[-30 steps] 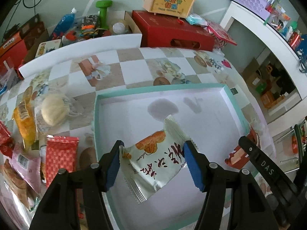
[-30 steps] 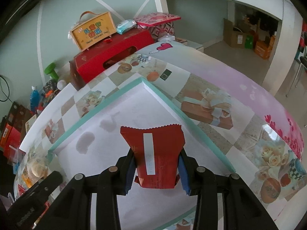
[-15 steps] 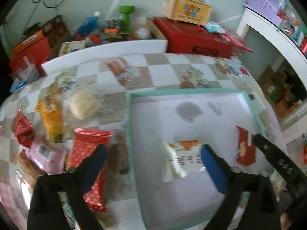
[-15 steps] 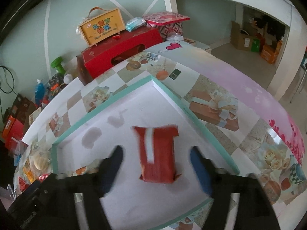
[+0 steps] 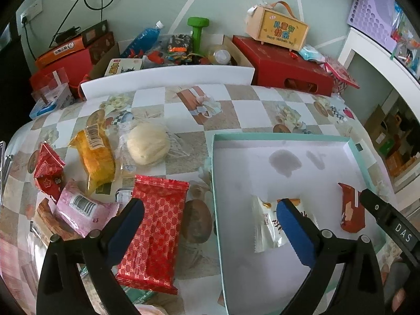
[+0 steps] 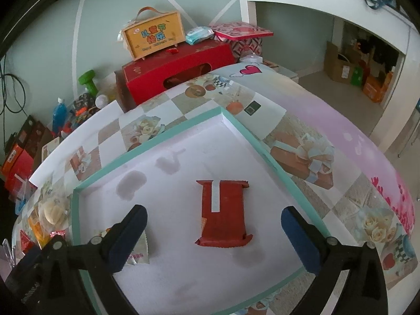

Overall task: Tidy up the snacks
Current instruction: 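Move both open grippers back over the snack pile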

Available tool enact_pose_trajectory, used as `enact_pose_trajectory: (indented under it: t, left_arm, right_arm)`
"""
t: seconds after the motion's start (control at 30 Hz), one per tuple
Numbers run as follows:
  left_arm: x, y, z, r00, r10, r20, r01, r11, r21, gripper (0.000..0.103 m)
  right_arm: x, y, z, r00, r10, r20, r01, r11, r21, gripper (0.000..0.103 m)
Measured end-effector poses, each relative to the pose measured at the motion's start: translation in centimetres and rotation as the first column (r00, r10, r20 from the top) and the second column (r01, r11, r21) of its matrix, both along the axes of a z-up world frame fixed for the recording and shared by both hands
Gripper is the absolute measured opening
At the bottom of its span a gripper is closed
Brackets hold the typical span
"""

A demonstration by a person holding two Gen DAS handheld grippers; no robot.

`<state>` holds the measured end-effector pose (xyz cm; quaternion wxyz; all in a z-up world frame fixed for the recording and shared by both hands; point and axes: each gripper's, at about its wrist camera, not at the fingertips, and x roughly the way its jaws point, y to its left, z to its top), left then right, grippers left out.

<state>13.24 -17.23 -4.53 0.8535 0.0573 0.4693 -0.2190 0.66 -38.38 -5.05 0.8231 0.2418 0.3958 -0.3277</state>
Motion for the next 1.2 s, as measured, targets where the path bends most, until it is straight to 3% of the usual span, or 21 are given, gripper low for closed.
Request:
enact_pose_trajectory:
  t: [0.3, 0.63, 0.87, 1.07, 1.2]
  left_arm:
    - [0.6, 2.4, 0.7, 0.998, 0.057, 0.008, -0.057, 0.998, -0.034, 0.103]
    - [1.1, 9.7, 2.0, 0.976, 0.216, 0.017, -0.214, 0.975, -0.067, 0.103]
    - [0.0, 14.4, 1.8, 0.953, 0.304, 0.009, -0.303, 0.952, -0.040, 0.103]
    - [-1.2, 16.8, 1.0, 0.938, 0.346, -0.014, -0.346, 0.938, 0.032, 0.103]
    - [-2.2, 18.1, 0.8, 0.929, 0.370, -0.025, -0.370, 0.929, 0.017, 0.103]
  right_arm:
    - [0.3, 0.9, 0.8, 0.999, 0.030, 0.042, -0.031, 1.000, 0.007, 0.103]
    - [2.8, 5.3, 1.7, 0.981, 0.175, 0.087, -0.176, 0.984, 0.000, 0.103]
    - [3.0, 8.2, 1.9, 0.969, 0.225, 0.101, -0.226, 0.974, -0.002, 0.103]
    - [2.6, 10.8, 2.2, 0.951, 0.288, 0.114, -0.289, 0.957, -0.014, 0.103]
    - [2.1, 12.3, 2.1, 0.937, 0.327, 0.123, -0.329, 0.944, -0.003, 0.103]
